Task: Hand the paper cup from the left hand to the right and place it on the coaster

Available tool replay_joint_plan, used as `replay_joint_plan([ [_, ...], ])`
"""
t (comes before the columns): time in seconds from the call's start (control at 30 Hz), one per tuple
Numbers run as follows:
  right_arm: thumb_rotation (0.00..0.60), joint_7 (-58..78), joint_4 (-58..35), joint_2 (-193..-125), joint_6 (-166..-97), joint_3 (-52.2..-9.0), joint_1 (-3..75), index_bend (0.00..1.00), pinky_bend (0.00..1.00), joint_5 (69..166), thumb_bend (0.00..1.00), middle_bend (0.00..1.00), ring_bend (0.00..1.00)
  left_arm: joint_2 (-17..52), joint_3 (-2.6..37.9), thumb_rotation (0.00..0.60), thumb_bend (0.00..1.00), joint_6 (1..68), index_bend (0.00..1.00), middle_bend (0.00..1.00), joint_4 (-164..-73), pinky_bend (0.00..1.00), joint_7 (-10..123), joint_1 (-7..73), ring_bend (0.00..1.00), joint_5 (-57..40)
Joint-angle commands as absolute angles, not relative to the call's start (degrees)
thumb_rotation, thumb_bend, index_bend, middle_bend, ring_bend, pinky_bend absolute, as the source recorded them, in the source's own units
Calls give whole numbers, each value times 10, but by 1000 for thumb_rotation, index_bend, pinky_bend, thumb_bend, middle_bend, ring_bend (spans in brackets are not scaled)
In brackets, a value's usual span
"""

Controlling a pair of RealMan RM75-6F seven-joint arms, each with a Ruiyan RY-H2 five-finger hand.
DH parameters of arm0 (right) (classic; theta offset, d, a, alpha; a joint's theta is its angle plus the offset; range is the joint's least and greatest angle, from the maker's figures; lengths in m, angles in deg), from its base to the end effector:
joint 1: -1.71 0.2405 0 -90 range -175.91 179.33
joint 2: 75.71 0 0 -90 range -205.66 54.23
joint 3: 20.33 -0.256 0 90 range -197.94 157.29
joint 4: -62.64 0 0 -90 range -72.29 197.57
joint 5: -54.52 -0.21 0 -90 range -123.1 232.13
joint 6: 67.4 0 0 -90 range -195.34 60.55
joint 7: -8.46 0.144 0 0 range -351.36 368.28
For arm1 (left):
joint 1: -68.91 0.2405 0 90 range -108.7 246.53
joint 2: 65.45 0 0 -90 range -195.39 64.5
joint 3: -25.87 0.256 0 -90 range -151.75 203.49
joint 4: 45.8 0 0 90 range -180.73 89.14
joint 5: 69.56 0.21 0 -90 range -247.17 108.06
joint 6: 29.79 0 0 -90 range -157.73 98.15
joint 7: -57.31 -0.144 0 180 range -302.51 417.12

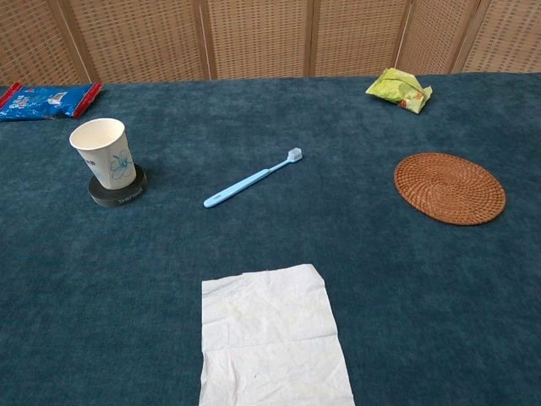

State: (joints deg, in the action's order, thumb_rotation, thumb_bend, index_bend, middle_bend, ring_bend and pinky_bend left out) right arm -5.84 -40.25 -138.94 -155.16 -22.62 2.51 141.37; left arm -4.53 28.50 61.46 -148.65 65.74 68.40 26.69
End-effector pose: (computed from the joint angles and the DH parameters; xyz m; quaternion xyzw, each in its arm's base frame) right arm -0.2832 -0.1560 0.1536 0.5973 -0.3712 0.3565 0.6151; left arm -0.2684 0.1363 0.1564 -0.5671 -0.4506 -0.4794 0.4955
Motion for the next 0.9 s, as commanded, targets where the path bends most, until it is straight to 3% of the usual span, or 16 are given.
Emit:
replay_joint_plan([
  [0.03,600,-60,-405,-1389,-1551,-227,26,0,0,1413,374,0,0,-44,285,550,476,610,25,39,-1486,0,659,682,0,265],
  [0.5,600,-66,-417,-1387,-1561,-225,18,0,0,1413,375,0,0,-58,279,547,475,585,25,39,-1482,0,696,662,0,255],
  [0.7,600,-71,-420,-1388,-1554,-230,22,0,0,1405,373,0,0,-68,263,547,476,546,25,39,-1478,0,719,638,0,220],
  [0.9,600,-77,-421,-1390,-1543,-237,30,0,0,1392,373,0,0,-76,241,546,476,466,16,22,-1472,0,735,597,0,155],
])
